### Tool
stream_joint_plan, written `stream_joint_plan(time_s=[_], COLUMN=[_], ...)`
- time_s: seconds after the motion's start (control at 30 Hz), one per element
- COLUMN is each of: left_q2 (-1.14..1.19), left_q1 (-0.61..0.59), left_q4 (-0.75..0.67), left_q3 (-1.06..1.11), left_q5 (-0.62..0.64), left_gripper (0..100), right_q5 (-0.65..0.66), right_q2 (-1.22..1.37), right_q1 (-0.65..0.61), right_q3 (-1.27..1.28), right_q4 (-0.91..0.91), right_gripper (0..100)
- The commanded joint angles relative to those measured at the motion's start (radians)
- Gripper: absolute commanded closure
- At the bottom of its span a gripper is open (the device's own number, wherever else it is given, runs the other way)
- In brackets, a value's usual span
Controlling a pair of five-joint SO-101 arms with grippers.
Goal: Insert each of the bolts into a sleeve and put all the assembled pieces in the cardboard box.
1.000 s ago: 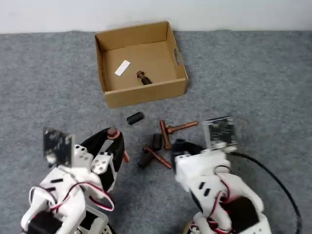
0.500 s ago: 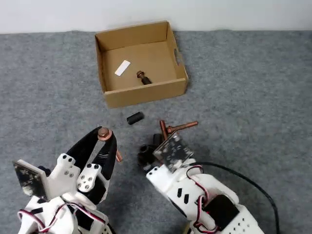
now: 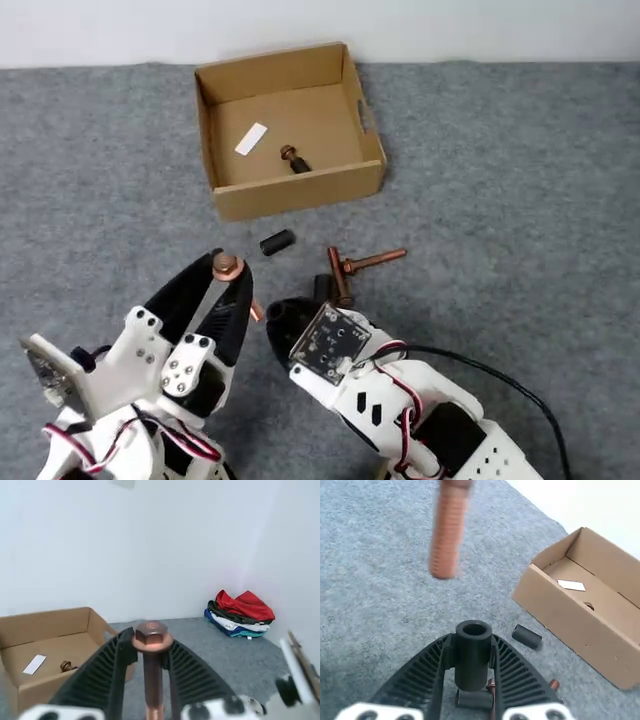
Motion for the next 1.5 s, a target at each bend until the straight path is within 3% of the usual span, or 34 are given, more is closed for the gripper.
stream_joint_plan(time_s=[0.0,0.73,1.47], left_q2=[-0.006,-0.006,-0.006], left_q1=[0.003,0.002,0.002], left_q4=[-0.077,-0.163,-0.035], left_q3=[0.018,0.173,0.176], left_q5=[0.014,0.057,0.08], left_gripper=[100,100,100], right_q5=[0.02,0.021,0.021], right_q2=[-0.012,-0.013,-0.013], right_q1=[-0.016,-0.015,-0.01], right_q3=[-0.018,-0.052,-0.103], right_q4=[-0.03,-0.124,-0.124], right_gripper=[99.1,99.1,99.1])
